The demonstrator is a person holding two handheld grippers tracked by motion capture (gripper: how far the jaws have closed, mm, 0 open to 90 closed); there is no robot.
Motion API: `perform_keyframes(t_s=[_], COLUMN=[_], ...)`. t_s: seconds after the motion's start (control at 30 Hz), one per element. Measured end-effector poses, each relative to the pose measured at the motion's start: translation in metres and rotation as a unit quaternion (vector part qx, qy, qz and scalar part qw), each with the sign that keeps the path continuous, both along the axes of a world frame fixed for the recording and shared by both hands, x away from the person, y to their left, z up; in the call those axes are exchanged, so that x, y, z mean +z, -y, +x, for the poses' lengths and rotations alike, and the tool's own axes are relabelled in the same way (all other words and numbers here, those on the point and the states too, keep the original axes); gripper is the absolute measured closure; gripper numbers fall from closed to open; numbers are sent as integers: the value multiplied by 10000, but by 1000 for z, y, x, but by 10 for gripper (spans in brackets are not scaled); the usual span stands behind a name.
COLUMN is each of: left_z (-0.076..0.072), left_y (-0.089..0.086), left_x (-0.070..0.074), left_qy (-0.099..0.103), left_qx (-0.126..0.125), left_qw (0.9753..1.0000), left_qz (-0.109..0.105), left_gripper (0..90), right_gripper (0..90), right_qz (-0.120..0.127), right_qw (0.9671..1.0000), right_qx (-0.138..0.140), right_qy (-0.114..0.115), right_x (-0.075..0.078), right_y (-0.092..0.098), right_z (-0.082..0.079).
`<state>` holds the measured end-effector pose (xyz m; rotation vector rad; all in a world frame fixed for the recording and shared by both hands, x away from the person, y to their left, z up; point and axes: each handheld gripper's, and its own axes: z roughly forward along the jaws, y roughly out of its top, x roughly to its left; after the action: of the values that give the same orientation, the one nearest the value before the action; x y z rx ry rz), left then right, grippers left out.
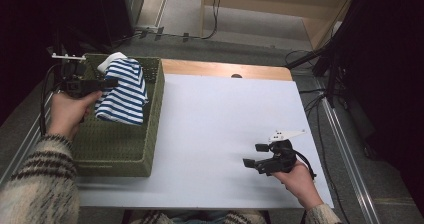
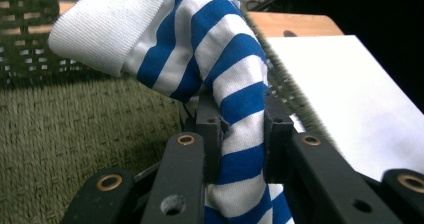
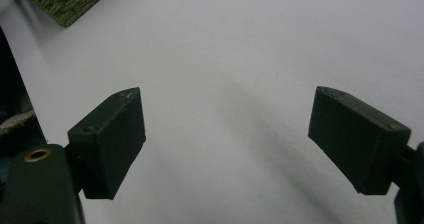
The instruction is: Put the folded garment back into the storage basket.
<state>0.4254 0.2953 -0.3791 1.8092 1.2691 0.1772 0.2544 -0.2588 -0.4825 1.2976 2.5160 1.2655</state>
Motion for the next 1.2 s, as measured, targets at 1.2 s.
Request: perform_keyframes(t_s=[1.2], left_z=[27], left_y=[21], left_x=[-55], left_qy=[-240], left_qx=[60], left_qw=[9990], left_qz=[361], left_gripper=[756], right_gripper=[132], right_qz=[-40], right_qw=[10000], right_qx=[-1], right_qy=[-14], right_x=[-1], right_y=[1], right_z=[-2])
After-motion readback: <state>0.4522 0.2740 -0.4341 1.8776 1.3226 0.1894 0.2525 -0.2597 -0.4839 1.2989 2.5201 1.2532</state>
